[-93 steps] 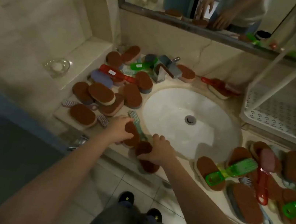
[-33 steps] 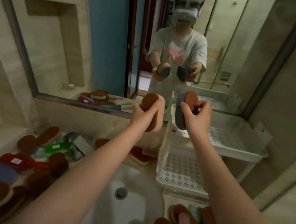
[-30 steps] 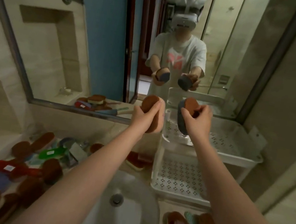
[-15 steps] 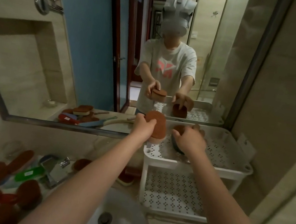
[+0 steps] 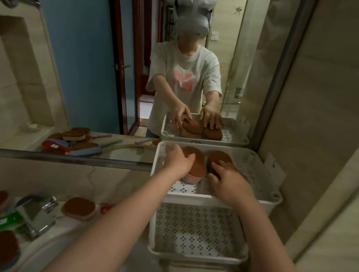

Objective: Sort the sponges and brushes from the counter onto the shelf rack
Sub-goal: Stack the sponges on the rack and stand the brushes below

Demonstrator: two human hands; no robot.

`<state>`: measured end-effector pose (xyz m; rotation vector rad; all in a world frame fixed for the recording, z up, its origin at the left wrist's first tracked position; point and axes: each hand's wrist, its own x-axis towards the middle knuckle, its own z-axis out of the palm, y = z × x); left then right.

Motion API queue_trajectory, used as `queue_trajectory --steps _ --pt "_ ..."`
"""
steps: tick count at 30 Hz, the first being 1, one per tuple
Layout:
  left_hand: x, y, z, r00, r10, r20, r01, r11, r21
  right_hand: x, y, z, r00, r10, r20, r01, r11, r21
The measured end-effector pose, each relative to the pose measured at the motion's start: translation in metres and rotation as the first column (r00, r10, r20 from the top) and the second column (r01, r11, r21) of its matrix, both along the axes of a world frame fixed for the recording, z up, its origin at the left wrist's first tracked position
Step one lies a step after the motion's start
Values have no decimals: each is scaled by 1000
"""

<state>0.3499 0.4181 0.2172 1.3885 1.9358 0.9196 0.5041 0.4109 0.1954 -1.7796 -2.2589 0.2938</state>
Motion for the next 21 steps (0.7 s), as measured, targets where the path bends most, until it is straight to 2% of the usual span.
queue_trajectory --steps 3,7,12,16,21 --pt "1 -9 -5 995 -73 -69 76 997 34 -2 -4 -2 998 -33 -53 37 996 80" --pt "-11 -22 -6 944 -145 -297 184 977 106 -1 -16 -2 994 -33 -105 60 961 271" --pt "-5 -22 -8 929 -284 -237 296 955 18 5 -8 -2 1000 6 -21 -3 990 138" --pt "13 -13 -9 922 -364 -131 366 931 -13 22 1 1 998 -8 -67 12 998 60" --pt "38 -2 -7 893 -415 -175 409 910 -71 45 11 5 990 -79 -115 79 997 -4"
